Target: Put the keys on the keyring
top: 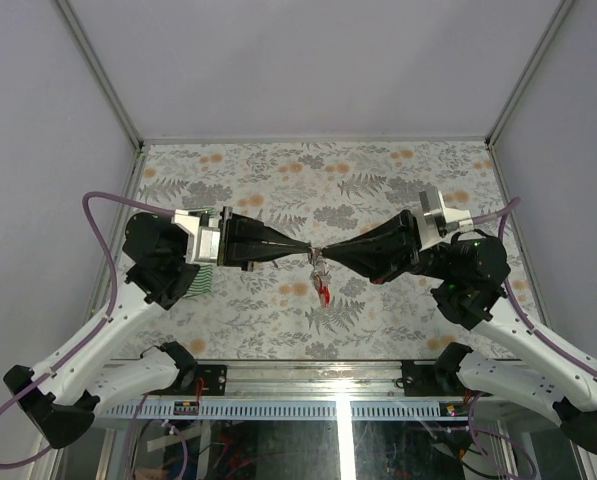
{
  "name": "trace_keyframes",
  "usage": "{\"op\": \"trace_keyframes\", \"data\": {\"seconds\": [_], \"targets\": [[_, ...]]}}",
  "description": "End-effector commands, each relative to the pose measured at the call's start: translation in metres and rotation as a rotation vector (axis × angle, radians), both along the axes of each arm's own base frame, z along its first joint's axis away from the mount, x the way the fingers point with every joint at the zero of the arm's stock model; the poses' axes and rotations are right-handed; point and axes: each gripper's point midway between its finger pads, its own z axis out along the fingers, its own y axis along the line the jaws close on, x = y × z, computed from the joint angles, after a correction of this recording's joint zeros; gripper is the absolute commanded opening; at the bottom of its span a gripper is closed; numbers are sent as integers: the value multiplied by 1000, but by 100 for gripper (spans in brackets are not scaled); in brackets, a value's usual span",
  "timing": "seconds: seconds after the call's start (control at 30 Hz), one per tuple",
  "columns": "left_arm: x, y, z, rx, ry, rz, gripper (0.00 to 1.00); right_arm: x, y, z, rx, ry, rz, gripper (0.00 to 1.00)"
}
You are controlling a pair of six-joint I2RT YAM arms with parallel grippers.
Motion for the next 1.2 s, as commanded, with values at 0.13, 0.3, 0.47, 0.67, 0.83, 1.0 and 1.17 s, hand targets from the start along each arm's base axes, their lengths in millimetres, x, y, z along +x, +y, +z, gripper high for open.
{"op": "trace_keyframes", "data": {"seconds": [0.13, 0.3, 0.47, 0.67, 0.83, 1.0, 1.17], "targets": [[-6, 4, 14, -64, -49, 9, 0, 1, -8, 20, 82, 10, -27, 0], [-6, 2, 12, -57, -42, 1, 0, -2, -8, 23, 93, 6, -11, 0], [-7, 0, 11, -50, -37, -7, 0, -3, -8, 25, 99, 8, -3, 0], [-8, -3, 9, -34, -29, -23, 0, -3, -7, 25, 98, 11, 1, 0], [-11, -4, 8, -24, -33, -40, 0, 1, -6, 24, 97, 24, -10, 0], [-11, -4, 8, -25, -36, -36, 0, 6, -7, 23, 104, 41, -35, 0], [-10, -3, 11, -40, -40, -18, 0, 6, -7, 21, 100, 45, -39, 0]]}}
